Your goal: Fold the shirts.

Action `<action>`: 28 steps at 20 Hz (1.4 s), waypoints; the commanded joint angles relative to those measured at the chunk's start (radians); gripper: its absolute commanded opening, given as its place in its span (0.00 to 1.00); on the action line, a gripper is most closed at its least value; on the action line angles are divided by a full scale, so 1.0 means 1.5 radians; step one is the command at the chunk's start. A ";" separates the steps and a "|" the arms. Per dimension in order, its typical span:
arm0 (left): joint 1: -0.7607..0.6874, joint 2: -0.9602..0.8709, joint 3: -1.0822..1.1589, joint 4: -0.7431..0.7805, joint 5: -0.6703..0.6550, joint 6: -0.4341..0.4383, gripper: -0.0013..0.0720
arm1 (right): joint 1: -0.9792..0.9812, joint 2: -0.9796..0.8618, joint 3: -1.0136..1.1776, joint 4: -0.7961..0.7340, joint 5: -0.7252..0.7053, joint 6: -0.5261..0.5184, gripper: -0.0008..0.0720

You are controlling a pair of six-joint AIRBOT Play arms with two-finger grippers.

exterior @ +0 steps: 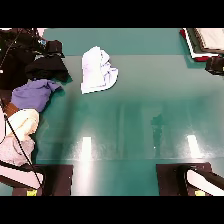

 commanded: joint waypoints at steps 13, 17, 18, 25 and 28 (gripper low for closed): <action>0.001 0.001 0.001 0.000 0.000 0.000 0.05 | 0.001 -0.001 0.000 0.000 0.000 0.000 0.03; 0.001 0.001 0.001 -0.016 0.000 -0.002 0.05 | 0.001 -0.001 0.000 0.001 0.000 0.000 0.03; 0.001 0.000 0.001 -0.027 0.005 0.001 0.05 | 0.001 -0.001 0.000 0.001 -0.003 0.000 0.03; -0.004 -0.003 -0.225 -0.072 0.301 0.000 0.76 | 0.003 -0.001 0.000 0.002 -0.017 0.000 0.03; -0.004 -0.003 -0.350 -0.100 0.408 0.013 0.76 | 0.003 -0.001 0.000 0.002 -0.017 0.000 0.03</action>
